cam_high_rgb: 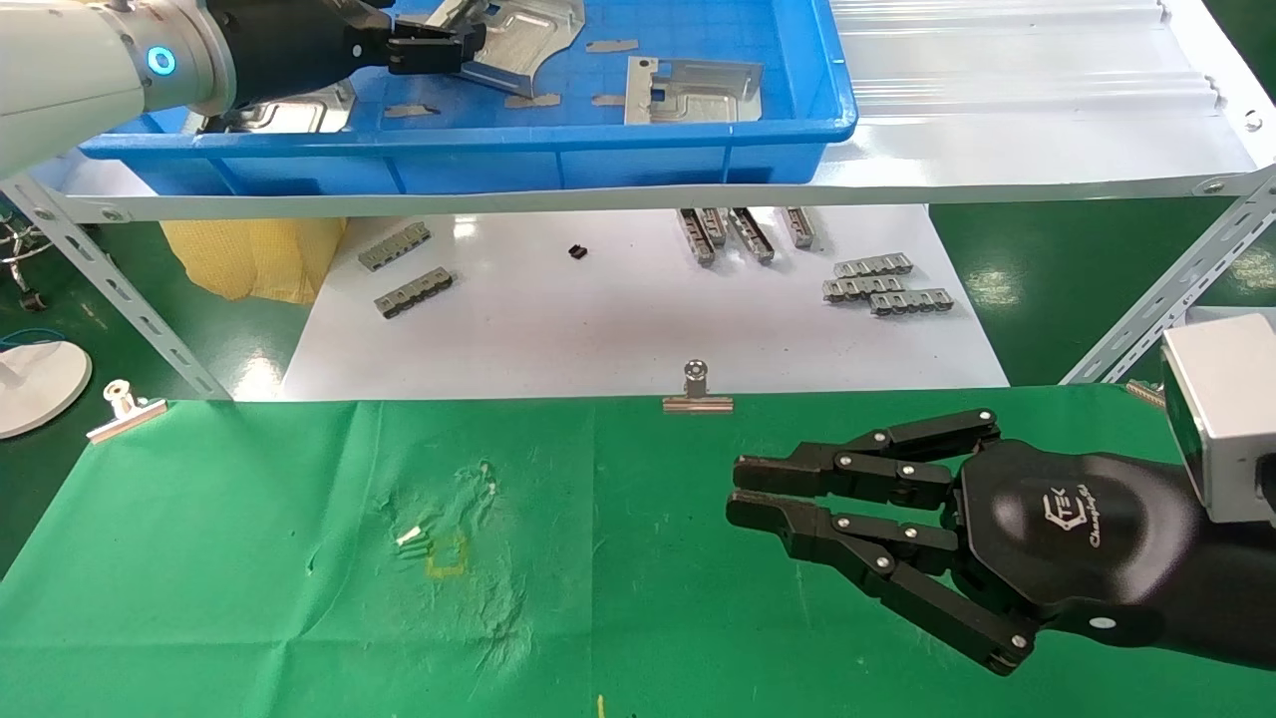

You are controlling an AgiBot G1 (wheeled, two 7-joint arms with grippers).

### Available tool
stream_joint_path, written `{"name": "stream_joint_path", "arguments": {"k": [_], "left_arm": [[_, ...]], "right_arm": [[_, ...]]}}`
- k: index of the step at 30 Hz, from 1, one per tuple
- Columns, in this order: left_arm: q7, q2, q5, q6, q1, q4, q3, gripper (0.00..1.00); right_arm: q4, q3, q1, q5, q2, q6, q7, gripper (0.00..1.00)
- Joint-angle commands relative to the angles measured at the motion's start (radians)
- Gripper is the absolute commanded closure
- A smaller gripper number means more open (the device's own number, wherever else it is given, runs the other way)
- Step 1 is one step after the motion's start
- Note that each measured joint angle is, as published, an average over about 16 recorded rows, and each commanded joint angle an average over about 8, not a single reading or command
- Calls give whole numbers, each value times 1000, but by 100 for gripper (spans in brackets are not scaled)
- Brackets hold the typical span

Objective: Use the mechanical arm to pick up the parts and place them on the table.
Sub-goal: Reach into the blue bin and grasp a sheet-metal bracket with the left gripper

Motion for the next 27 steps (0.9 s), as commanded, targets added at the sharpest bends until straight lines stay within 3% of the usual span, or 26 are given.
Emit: {"name": "stream_joint_path", "arguments": {"k": [1, 27], "left_arm": [[-7, 1, 2, 2, -2, 12, 1, 100], [-15, 4, -21, -17, 11, 12, -14, 100]], "right_arm": [[0, 0, 0, 0, 0, 0, 0, 0], [0, 0, 0, 0, 0, 0, 0, 0]]}}
